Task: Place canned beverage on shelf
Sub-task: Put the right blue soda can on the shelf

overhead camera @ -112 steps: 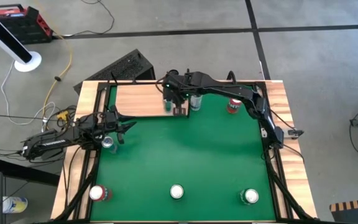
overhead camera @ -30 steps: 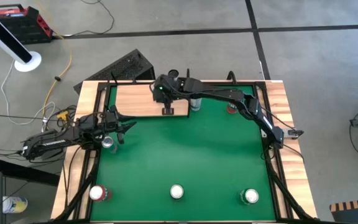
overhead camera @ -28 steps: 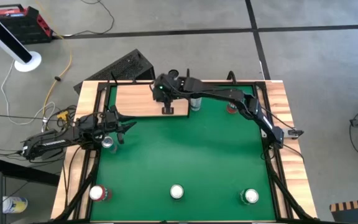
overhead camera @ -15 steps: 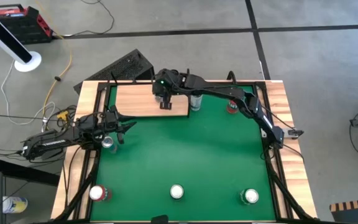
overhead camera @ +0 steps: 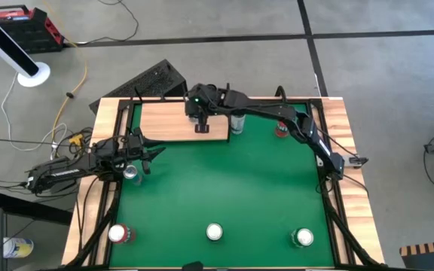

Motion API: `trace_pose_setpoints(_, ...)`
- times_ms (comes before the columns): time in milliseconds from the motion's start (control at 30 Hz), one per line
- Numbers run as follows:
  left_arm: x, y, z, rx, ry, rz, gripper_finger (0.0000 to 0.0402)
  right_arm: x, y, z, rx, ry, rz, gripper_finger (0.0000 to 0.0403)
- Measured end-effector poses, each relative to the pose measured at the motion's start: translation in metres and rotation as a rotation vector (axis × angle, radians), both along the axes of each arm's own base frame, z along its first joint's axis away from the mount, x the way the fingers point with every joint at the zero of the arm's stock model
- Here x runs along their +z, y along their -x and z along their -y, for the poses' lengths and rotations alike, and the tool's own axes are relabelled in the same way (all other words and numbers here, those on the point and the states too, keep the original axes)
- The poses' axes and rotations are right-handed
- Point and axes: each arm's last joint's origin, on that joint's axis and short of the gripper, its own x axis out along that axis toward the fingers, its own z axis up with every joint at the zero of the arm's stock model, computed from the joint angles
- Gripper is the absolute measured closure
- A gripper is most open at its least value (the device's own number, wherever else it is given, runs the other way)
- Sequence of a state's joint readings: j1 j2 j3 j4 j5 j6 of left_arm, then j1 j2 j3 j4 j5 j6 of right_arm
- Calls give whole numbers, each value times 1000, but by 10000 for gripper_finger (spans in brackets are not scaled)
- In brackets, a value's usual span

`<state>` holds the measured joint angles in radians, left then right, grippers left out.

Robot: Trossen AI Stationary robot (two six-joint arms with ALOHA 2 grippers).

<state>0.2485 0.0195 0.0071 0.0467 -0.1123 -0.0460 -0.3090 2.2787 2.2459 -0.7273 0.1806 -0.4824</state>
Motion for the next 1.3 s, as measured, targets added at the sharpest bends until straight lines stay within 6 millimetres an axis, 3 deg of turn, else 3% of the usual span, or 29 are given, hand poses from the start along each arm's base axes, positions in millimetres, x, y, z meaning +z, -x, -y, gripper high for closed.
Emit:
trace_pose_setpoints(567,0,0,0,0,0,0,289,5,2,19,-39,23,63,385)
trace_pose_setpoints(967,0,0,0,0,1,0,289,2,-2,-5,85,49,-13,384)
trace_pose_setpoints(1300,0,0,0,0,1,0,289,1,0,5,59,48,-8,384)
